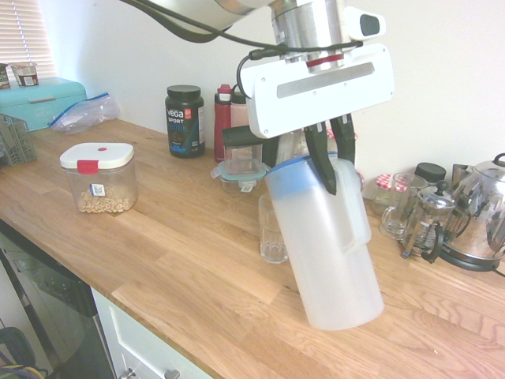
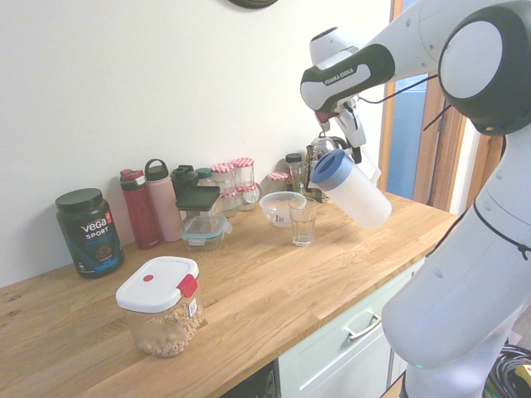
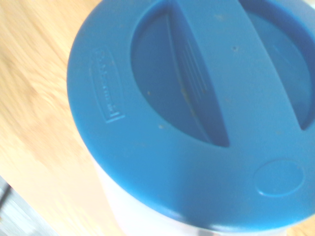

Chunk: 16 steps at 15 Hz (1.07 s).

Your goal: Pour me some water

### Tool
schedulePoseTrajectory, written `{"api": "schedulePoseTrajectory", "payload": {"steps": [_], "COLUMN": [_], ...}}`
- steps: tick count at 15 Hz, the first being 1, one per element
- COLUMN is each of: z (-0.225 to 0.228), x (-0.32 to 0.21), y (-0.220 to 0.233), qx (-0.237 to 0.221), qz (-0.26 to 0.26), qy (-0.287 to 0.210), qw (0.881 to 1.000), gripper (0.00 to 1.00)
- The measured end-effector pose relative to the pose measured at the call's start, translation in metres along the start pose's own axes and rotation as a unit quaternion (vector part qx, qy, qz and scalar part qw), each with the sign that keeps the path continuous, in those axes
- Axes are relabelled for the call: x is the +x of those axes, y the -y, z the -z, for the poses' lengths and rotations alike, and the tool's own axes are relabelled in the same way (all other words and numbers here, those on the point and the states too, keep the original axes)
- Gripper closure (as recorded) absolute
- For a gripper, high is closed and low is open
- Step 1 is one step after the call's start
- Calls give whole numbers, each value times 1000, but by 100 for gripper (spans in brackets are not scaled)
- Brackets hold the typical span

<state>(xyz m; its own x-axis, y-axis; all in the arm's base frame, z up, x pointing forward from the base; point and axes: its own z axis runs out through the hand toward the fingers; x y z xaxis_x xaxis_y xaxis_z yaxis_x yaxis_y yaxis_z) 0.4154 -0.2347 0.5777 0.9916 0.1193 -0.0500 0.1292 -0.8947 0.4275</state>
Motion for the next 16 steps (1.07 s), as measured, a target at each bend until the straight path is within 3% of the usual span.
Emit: {"api": "schedulePoseTrajectory", "payload": {"steps": [10,16], "z": [2,3], "x": [18,23], "y": [11,17], "qx": [-67,-78], "qz": [27,31], "qy": [32,34], "qw": [997,996], "gripper": [100,100]}}
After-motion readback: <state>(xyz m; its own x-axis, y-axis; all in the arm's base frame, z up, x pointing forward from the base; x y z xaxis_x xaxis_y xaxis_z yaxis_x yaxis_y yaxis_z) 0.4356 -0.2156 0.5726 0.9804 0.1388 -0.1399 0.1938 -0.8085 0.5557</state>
